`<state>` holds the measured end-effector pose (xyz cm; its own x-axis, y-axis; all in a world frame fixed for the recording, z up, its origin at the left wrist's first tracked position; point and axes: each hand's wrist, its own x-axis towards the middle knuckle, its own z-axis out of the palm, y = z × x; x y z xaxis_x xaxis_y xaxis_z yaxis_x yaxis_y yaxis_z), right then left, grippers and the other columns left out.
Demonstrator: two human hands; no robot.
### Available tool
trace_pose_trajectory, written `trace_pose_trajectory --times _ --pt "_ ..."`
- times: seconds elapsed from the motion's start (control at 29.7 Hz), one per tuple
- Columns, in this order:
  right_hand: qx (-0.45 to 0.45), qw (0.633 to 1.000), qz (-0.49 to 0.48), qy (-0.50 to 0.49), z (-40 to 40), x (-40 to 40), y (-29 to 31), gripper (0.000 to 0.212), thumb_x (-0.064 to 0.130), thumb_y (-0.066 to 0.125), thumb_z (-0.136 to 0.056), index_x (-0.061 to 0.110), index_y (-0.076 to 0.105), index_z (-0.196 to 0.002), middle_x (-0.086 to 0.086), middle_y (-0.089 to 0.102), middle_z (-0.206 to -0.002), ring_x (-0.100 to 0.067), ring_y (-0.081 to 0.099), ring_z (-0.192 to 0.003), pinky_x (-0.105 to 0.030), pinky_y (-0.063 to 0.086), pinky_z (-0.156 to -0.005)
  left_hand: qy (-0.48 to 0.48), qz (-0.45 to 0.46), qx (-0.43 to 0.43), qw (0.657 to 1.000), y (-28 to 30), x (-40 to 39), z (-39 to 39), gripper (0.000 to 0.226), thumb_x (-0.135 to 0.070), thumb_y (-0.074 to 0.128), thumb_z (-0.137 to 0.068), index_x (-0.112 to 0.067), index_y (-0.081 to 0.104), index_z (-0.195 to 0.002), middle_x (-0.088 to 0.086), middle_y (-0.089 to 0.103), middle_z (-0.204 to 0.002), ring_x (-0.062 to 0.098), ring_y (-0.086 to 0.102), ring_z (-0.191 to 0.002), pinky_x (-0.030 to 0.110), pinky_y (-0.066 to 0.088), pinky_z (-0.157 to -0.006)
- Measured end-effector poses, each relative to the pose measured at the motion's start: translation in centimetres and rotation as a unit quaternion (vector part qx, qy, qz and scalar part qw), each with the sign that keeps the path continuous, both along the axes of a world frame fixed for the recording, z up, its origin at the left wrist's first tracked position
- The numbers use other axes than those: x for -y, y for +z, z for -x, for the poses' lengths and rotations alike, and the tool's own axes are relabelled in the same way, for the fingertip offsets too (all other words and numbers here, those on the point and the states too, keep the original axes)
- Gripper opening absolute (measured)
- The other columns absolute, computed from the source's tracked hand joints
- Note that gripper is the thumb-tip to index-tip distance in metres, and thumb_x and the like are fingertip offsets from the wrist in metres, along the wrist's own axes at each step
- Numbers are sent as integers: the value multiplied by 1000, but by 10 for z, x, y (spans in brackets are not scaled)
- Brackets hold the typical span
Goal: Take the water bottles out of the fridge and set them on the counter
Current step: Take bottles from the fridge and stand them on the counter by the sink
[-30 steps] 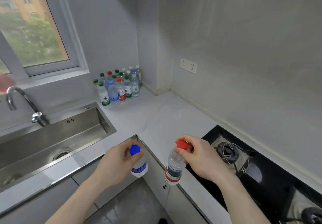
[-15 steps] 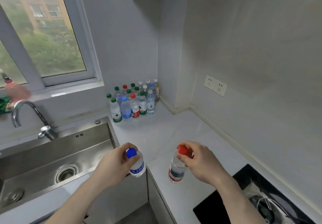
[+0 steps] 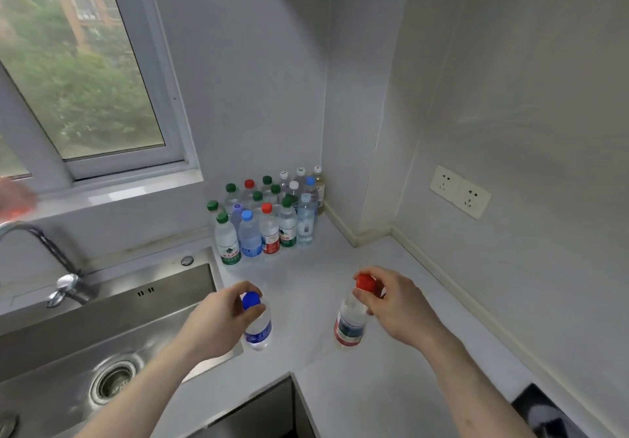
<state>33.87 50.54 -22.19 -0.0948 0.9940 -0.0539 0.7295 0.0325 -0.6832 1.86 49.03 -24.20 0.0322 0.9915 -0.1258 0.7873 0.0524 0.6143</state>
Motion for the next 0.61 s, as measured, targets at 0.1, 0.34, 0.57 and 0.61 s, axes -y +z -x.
trace_pose_trajectory --times 0.1,0.34,0.57,0.61 --pt "4 1000 7 -17 11 -49 -12 19 46 67 -95 43 63 -114 18 64 -108 -12 70 -90 -35 55 -86 -18 30 -22 999 -13 -51 16 10 -49 61 -97 -40 59 -102 -6 69 -77 17 68 -71 35 55 -68" --pt "4 998 20 -52 34 -152 -34 17 45 68 -94 44 63 -111 14 66 -106 -16 71 -90 -39 57 -84 -27 67 -59 996 -42 -133 44 16 -48 59 -99 -39 57 -112 -9 68 -82 15 63 -75 27 47 -64" --pt "-13 993 27 -111 51 -247 -70 14 38 70 -93 39 66 -107 7 72 -100 -21 74 -87 -45 60 -83 -9 102 -61 993 -78 -189 74 16 -49 60 -97 -41 55 -110 -8 68 -79 16 60 -70 30 48 -62" --pt "-7 993 28 -115 52 -258 -74 15 38 70 -93 38 66 -107 6 73 -102 -22 74 -88 -45 60 -84 -6 106 -61 992 -82 -195 77 17 -50 60 -96 -42 55 -110 -9 68 -80 16 62 -72 31 51 -64"
